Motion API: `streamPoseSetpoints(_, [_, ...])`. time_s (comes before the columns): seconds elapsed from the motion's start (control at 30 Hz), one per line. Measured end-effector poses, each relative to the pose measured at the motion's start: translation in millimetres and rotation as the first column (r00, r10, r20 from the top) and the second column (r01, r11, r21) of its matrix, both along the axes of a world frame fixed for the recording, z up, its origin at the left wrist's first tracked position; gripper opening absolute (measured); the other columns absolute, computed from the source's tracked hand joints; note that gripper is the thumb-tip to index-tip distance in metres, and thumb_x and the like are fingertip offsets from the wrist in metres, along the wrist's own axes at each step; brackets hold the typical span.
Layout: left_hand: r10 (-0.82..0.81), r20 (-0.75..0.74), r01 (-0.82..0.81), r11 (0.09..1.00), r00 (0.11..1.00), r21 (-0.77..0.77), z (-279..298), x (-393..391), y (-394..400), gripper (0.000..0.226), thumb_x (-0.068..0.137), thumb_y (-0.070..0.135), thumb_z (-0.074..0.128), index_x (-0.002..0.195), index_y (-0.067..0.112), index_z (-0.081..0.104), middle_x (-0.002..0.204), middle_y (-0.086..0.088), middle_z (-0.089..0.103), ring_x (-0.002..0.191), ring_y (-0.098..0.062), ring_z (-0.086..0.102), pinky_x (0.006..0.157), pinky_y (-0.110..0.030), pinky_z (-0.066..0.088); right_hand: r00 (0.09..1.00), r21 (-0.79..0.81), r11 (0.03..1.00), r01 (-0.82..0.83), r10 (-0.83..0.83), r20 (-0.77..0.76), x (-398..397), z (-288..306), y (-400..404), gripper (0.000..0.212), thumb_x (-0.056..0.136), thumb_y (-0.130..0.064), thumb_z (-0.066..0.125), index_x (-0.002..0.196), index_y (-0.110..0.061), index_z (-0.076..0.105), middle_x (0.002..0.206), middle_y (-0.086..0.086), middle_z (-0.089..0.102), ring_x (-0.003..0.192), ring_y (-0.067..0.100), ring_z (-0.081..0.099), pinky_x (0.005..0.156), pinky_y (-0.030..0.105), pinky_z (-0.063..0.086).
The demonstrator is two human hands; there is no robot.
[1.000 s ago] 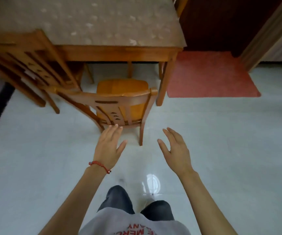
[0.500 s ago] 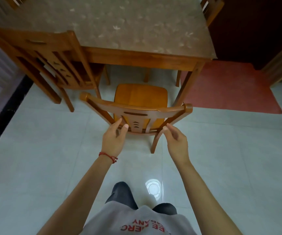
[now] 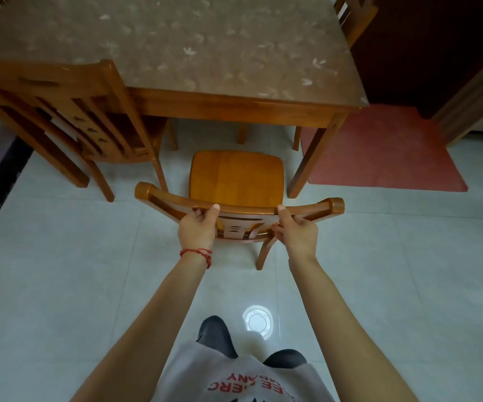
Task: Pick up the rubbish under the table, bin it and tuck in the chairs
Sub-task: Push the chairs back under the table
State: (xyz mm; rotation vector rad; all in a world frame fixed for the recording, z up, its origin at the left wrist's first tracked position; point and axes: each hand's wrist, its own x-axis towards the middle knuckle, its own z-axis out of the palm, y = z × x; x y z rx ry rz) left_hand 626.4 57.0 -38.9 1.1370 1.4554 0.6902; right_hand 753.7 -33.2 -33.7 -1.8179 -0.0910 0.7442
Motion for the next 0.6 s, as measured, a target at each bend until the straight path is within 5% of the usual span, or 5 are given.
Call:
streamPoseSetpoints(0.1, [-0.01, -0.041, 0.01, 1.0, 0.999, 0.006, -3.1, 0.6, 11.3, 0.031, 0.077, 0.036, 0.065, 0.078, 0.005, 0.063, 0.084, -0.015, 0.069, 0.086, -0.03, 0.065, 0.087, -0.042, 0.052, 0.999, -0.021, 0.999, 0.03, -0.03, 0.012, -1.1, -3.9, 7.4, 0.027, 0.082, -0.036, 0.063, 0.068, -0.012, 0.063, 0.075, 0.011, 0.069, 0.078, 0.027, 0.067, 0.086, 0.046, 0.054])
streamPoseSetpoints(0.4, [-0.02, -0.041, 0.022, 0.998, 0.999, 0.061, -13.5, 1.3, 17.3, 0.035, 0.075, 0.037, 0.068, 0.075, 0.002, 0.065, 0.078, -0.013, 0.07, 0.08, -0.024, 0.067, 0.073, -0.029, 0.047, 0.998, -0.022, 0.999, 0.032, -0.031, 0.057, 2.5, -13.5, 12.3, 0.021, 0.084, -0.036, 0.061, 0.074, -0.018, 0.066, 0.076, 0.004, 0.072, 0.075, 0.02, 0.069, 0.085, 0.045, 0.054])
streamPoseSetpoints(0.6, [-0.014, -0.032, 0.017, 0.993, 0.999, 0.116, -19.5, 11.1, 30.3, 0.035, 0.074, 0.037, 0.068, 0.071, 0.003, 0.064, 0.073, -0.013, 0.069, 0.076, -0.024, 0.066, 0.06, -0.02, 0.043, 0.994, -0.003, 0.999, 0.05, -0.05, 0.1, 12.8, -17.4, 23.9, 0.028, 0.082, -0.039, 0.061, 0.057, -0.026, 0.063, 0.049, -0.008, 0.066, 0.062, 0.016, 0.069, 0.072, 0.034, 0.056])
